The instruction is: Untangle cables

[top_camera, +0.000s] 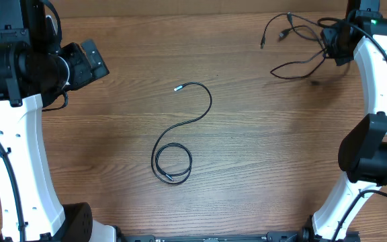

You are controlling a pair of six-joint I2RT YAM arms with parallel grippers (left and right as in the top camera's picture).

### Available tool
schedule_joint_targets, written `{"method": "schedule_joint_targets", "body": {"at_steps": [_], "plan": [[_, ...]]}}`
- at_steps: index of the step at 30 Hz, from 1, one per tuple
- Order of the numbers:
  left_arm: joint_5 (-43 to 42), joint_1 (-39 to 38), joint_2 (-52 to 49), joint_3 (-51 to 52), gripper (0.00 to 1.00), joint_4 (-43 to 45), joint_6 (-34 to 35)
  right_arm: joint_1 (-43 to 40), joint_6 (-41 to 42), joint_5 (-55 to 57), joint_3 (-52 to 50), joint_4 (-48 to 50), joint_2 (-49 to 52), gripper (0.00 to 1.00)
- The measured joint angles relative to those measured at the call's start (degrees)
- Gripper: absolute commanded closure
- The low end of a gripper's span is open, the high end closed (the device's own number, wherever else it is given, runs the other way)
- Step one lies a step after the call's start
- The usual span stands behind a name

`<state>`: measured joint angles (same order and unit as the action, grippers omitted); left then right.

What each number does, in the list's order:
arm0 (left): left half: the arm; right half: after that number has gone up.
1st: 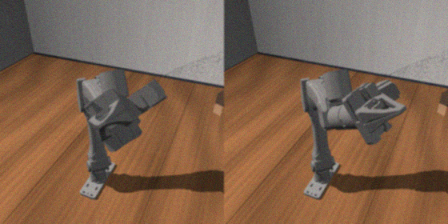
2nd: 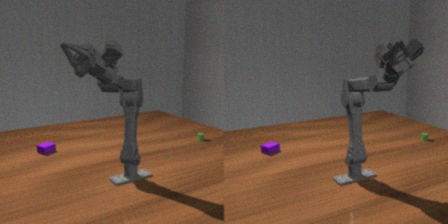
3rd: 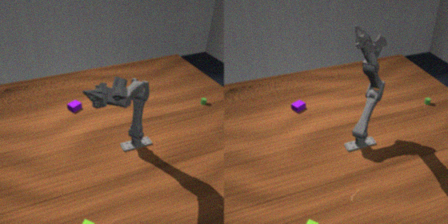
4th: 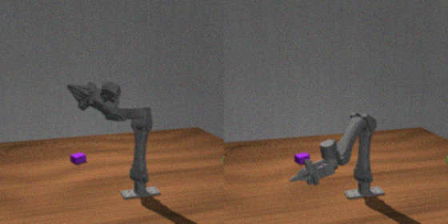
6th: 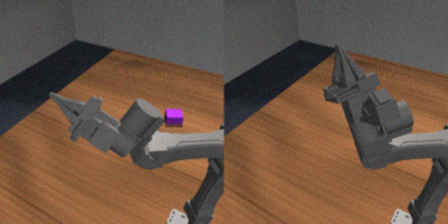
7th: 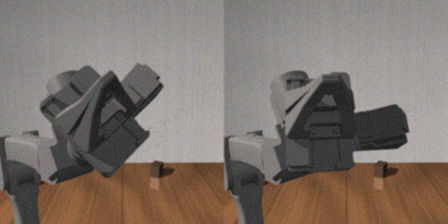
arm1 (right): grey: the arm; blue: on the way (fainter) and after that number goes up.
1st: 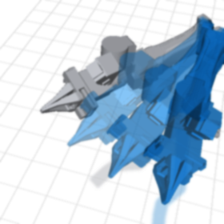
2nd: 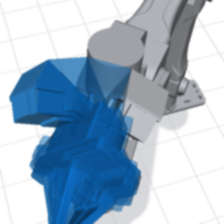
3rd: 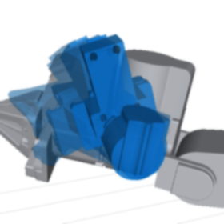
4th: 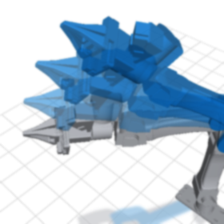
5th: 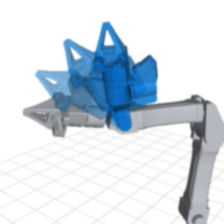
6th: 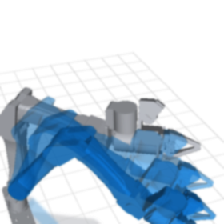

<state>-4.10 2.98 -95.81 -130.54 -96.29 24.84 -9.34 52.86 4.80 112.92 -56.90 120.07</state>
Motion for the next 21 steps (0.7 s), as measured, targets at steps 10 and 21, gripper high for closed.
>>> {"method": "schedule_joint_targets", "body": {"at_steps": [10,21], "plan": [[0.0,0.0,0.0,0.0,0.0,0.0,0.0,0.0,0.9,7.5,0.0,-4.3,0.0,0.96],[0.0,0.0,0.0,0.0,0.0,0.0,0.0,-3.7,-0.6,11.6,4.1,-2.6,-0.1,0.96]]}}
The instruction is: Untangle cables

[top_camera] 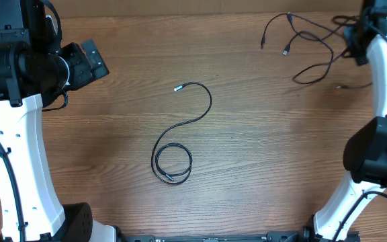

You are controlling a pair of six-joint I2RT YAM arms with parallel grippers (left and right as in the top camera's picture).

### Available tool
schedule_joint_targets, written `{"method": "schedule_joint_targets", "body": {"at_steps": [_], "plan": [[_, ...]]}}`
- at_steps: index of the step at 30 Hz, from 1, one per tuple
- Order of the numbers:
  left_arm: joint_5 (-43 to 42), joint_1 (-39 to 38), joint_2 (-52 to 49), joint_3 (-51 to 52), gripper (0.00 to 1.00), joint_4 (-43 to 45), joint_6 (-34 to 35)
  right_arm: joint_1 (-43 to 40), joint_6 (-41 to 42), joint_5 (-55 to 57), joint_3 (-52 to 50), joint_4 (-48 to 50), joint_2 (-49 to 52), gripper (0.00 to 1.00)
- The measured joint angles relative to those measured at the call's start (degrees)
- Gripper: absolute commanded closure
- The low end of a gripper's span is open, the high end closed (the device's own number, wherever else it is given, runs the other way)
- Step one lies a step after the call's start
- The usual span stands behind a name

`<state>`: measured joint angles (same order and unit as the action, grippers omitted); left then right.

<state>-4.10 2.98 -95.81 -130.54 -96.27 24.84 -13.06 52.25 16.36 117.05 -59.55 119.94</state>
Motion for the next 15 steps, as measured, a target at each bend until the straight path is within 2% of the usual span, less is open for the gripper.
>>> {"method": "schedule_joint_targets", "body": {"at_steps": [5,8,10,12,15], "plan": [[0.0,0.0,0.0,0.0,0.0,0.1,0.0,-2.7,-2.8,-0.5,0.4,0.1,-0.2,0.95],[0.0,0.0,0.0,0.0,0.0,0.1,0.0,-3.3,-3.7,-0.5,0.4,0.0,-0.1,0.88],[0.0,0.0,0.0,0.0,0.0,0.1,0.0,-3.3,-4.3,-0.6,0.4,0.1,0.3,0.71],[0.0,0.0,0.0,0.0,0.0,0.0,0.0,-3.3,-5.5,-1.0,0.4,0.1,1.0,0.43],[0.0,0.0,0.0,0.0,0.01,-0.3,0.0,-3.3,-7.8,-1.9,0.4,-0.2,2.6,0.26]]}}
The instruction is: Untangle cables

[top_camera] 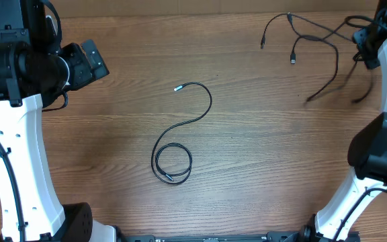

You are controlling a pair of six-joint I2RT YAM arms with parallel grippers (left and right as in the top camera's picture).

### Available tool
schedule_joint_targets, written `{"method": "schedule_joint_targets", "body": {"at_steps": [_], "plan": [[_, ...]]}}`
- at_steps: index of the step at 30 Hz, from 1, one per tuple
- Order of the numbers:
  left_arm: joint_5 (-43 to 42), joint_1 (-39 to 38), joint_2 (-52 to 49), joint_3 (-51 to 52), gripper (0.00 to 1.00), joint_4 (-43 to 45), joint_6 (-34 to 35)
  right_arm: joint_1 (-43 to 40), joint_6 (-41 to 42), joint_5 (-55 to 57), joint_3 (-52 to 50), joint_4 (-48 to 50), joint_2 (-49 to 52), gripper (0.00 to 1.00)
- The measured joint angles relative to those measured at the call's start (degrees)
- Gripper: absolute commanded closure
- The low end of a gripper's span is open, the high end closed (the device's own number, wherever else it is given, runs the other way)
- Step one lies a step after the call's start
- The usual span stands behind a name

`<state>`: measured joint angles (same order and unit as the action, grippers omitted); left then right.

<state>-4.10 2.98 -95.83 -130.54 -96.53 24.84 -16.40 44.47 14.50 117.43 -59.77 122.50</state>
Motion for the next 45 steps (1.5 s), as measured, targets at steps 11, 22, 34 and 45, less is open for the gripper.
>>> {"method": "schedule_joint_targets", "body": {"at_steps": [11,22,34,45], "plan": [[0.0,0.0,0.0,0.0,0.0,0.0,0.0,0.0,-4.3,-8.8,0.0,-0.7,1.6,0.16],[0.0,0.0,0.0,0.0,0.0,-0.2,0.0,0.5,-5.4,-11.3,0.0,-7.3,1.6,0.81],[0.0,0.0,0.0,0.0,0.0,-0.1,0.0,0.4,-5.4,-11.5,0.0,-9.7,1.6,0.77],[0.0,0.0,0.0,0.0,0.01,0.3,0.0,0.3,-7.7,-11.4,-0.7,-11.3,1.6,0.6]]}}
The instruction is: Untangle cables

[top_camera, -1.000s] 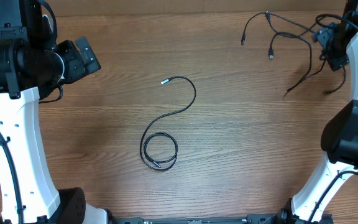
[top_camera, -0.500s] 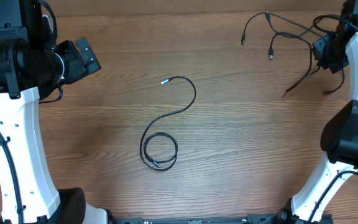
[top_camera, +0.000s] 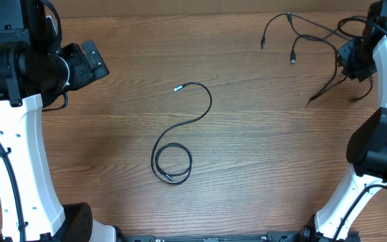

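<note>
A single black cable (top_camera: 209, 107) lies mid-table, its silver-tipped end at the top and its other end coiled in a loop (top_camera: 172, 163). A bundle of tangled black cables (top_camera: 308, 30) spreads across the far right corner, with plug ends pointing left. My right gripper (top_camera: 350, 59) is shut on strands of that bundle, and two loose strands (top_camera: 328, 87) trail from it toward the front. My left gripper (top_camera: 94, 59) hangs open at the far left, well away from both cables, with nothing in it.
The wooden table (top_camera: 261, 168) carries only the cables. The right arm's white links (top_camera: 381, 114) run down the right edge and the left arm's (top_camera: 25, 148) down the left edge. The table's far edge lies just behind the bundle.
My right gripper has shifted a little left and toward the front with the strands in it. The trailing strands moved slightly with it. The left arm and middle cable are unchanged.
My right gripper first held the bundle bunched near the far right corner. It then stood further right with the bundle stretched out, then at the right edge with strands trailing forward. Now it sits slightly back to the left. The middle cable never moved.
</note>
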You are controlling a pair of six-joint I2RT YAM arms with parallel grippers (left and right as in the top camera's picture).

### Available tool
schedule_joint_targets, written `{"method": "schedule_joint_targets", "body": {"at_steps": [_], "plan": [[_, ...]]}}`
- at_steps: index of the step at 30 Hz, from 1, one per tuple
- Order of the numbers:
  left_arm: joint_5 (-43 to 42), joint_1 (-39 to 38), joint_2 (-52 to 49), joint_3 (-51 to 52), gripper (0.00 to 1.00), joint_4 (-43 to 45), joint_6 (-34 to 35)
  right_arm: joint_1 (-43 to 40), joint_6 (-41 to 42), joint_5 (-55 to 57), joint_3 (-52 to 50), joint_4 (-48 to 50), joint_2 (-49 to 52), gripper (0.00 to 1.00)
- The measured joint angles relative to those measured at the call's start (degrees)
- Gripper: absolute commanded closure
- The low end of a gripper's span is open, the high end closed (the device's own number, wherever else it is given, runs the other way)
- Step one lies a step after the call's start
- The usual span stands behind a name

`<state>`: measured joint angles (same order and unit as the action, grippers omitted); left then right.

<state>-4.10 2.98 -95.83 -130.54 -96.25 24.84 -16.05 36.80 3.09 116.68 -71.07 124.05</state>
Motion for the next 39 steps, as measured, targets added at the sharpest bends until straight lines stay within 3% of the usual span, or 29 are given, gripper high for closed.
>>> {"method": "schedule_joint_targets", "body": {"at_steps": [9,16,21,29,37,39], "plan": [[0.0,0.0,0.0,0.0,0.0,0.2,0.0,-1.2,-0.9,-1.0,10.8,-9.3,0.4,0.43],[0.0,0.0,-0.2,0.0,0.0,-0.3,0.0,-3.5,-1.3,-1.2,14.0,-17.3,0.4,0.68],[0.0,0.0,-0.9,0.0,0.0,0.5,0.0,-2.9,-1.2,-1.2,8.6,-14.8,0.4,0.76],[0.0,0.0,-3.3,0.0,0.0,0.0,0.0,-2.2,-1.2,-3.4,-0.1,-8.5,0.4,0.76],[0.0,0.0,-4.6,0.0,0.0,-0.3,0.0,-2.2,-1.3,-4.5,-2.1,-5.5,0.4,0.96],[0.0,0.0,-4.6,0.0,0.01,-0.3,0.0,-2.2,-1.2,-4.6,-2.1,-4.7,0.4,0.96]]}}
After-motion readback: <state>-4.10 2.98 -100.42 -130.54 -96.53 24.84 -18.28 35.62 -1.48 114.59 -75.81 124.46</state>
